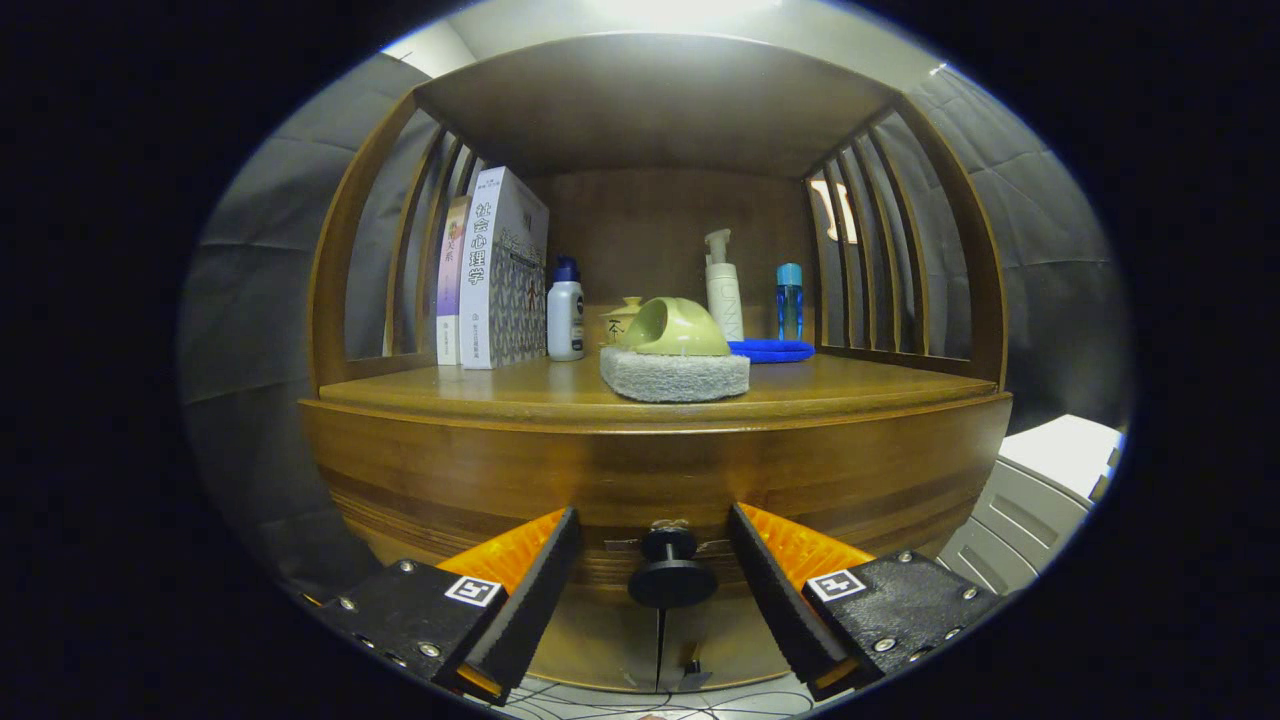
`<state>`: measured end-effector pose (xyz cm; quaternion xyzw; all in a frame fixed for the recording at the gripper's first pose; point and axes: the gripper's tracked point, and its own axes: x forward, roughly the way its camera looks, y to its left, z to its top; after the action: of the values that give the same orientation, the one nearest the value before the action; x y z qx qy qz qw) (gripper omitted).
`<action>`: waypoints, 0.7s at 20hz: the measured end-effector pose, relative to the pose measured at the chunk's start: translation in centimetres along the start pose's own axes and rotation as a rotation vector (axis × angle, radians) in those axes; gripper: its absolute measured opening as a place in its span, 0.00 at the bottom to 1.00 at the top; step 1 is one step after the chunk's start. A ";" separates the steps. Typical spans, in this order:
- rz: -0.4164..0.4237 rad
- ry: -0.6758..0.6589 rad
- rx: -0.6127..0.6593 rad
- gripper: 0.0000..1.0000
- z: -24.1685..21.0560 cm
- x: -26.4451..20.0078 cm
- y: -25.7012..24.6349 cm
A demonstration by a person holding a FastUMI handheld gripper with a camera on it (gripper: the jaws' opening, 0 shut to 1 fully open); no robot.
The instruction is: Pull open the drawer, take out the items inside it, and place them on the countertop above the cabinet.
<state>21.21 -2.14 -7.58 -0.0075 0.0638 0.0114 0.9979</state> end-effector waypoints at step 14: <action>-0.009 -0.001 0.012 0.95 2.7 -3.8 0.7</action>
<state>17.72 -1.52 -4.45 -0.0019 0.0635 0.0063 0.9980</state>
